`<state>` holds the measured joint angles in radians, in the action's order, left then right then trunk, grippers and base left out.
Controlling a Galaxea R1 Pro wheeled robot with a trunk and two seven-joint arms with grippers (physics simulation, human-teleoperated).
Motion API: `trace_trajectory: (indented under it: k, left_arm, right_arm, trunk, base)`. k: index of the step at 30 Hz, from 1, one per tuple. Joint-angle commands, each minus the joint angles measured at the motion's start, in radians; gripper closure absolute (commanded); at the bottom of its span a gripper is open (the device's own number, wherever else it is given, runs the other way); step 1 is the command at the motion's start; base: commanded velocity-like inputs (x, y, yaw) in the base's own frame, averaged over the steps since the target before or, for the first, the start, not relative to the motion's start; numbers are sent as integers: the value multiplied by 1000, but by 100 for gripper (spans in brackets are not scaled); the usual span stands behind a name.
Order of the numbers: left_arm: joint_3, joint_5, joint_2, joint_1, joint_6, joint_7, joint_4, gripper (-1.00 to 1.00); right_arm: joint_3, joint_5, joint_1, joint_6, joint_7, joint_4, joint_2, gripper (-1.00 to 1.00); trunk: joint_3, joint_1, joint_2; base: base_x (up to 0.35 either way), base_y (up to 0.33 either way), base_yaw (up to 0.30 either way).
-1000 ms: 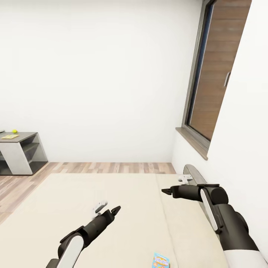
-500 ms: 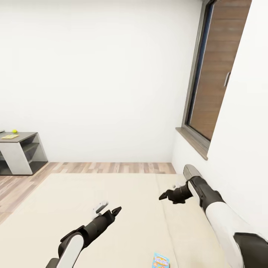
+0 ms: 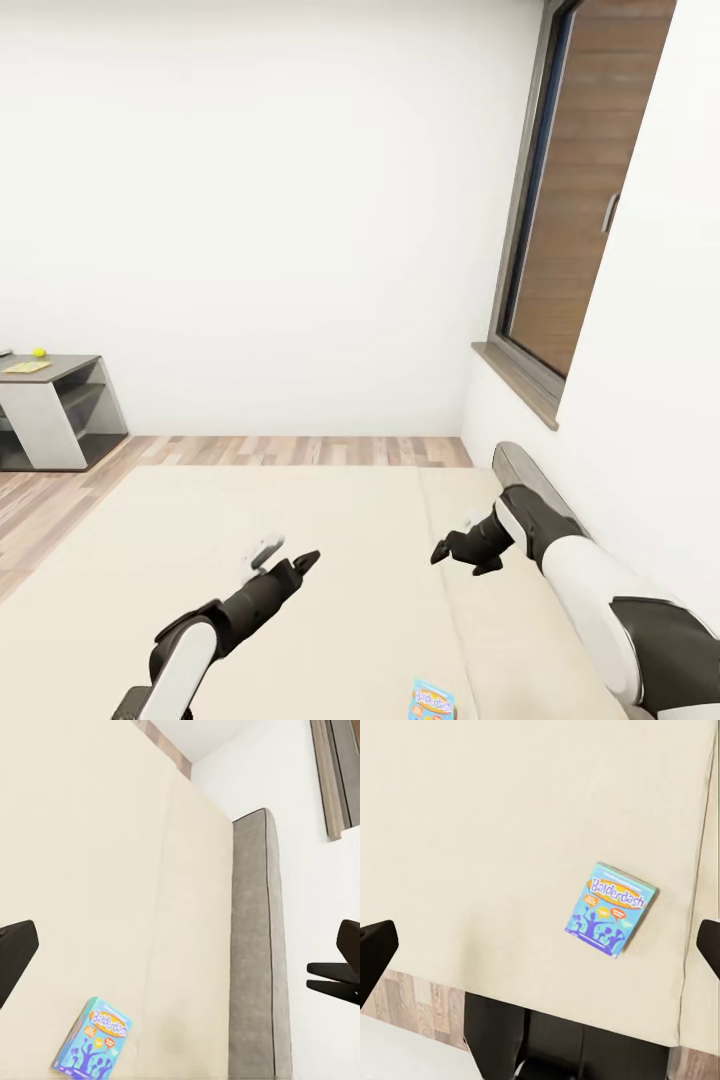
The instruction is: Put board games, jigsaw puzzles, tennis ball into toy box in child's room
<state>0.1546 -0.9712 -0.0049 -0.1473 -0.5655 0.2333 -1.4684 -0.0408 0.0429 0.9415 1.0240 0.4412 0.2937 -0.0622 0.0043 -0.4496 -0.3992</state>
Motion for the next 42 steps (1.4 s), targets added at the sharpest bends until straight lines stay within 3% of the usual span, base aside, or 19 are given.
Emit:
trace_trajectory:
  k: [1, 9, 22, 42]
  left_arm:
    - [-1, -18, 1, -6, -19, 14, -2, -100]
    - [-3, -29, -7, -16, -53, 27, -20, -100]
    - [0, -76, -7, -20, -61, 29, -24, -100]
    - [-5, -87, -2, -23, -60, 19, -14, -100]
  right_arm:
    - [-5, 4, -2, -5, -1, -1, 1, -100]
    - [-8, 3, -4, -21, -5, -1, 1, -100]
    - [-7, 3, -4, -23, -5, 2, 1, -100]
    - [-6, 2, -3, -22, -6, 1, 2, -100]
  trunk:
    - [0, 0, -1]
    - [0, 0, -1]
    - [-14, 0, -1]
    - [-46, 0, -1]
  base:
    - [0, 0, 0]
    - [0, 0, 0]
    - [0, 0, 0]
    - [0, 0, 0]
